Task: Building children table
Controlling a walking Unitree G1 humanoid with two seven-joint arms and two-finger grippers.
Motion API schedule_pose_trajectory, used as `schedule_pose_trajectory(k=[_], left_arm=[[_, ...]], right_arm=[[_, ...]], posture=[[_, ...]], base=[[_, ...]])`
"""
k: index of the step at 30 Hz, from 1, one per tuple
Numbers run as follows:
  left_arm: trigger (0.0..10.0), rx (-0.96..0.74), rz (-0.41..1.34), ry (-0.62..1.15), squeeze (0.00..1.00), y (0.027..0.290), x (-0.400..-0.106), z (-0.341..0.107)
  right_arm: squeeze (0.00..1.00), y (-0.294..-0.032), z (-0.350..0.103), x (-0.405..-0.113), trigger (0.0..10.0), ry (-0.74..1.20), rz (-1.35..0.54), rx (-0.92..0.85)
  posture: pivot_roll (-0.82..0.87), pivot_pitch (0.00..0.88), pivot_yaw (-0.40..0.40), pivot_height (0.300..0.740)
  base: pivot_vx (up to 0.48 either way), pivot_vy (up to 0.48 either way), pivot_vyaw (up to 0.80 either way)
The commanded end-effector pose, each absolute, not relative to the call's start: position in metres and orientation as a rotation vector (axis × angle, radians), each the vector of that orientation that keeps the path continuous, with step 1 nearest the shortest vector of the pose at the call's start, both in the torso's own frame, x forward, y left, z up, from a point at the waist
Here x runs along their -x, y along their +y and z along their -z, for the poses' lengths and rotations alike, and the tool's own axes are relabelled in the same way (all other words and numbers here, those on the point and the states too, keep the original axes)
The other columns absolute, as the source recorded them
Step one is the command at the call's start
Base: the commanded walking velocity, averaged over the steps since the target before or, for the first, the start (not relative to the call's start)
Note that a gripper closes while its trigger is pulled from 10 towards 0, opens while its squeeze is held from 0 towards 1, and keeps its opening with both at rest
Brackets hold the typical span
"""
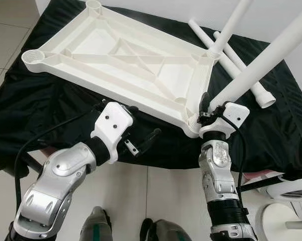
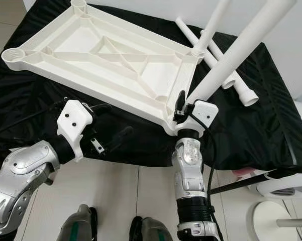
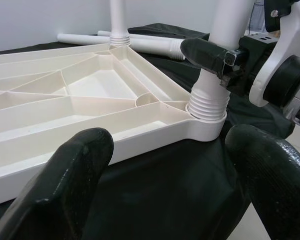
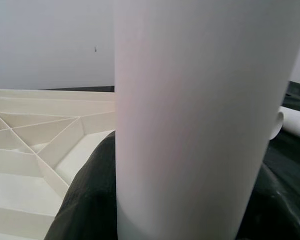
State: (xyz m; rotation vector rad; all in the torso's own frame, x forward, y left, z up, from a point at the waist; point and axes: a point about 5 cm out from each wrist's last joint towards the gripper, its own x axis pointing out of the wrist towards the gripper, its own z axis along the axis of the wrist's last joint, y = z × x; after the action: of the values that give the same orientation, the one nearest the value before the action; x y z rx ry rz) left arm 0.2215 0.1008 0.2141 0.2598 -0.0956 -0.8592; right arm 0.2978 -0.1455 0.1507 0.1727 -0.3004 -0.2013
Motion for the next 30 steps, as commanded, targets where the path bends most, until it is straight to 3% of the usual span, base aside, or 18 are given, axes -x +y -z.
schedule_pose_trajectory(k=[1, 30], left_arm=[[10.0, -0.251, 0.856, -0.101, 0.00, 0.0996, -0.2220, -0.2150], [10.0, -0.250, 0.855, -0.105, 0.00, 0.0995, -0.2226, -0.2157]], right_arm=[[0.00, -0.1720, -0.0887, -0.2796, 10.0, -0.018, 0.350, -0.134], [0.00, -0.1739, -0.0953, -0.2784, 10.0, -0.057, 0.426, -0.130]], posture=[[0.16, 0.177, -0.109, 0.740], [0.16, 0.168, -0.114, 0.740]], base=[[0.000, 0.000, 0.00], [0.000, 0.000, 0.00]])
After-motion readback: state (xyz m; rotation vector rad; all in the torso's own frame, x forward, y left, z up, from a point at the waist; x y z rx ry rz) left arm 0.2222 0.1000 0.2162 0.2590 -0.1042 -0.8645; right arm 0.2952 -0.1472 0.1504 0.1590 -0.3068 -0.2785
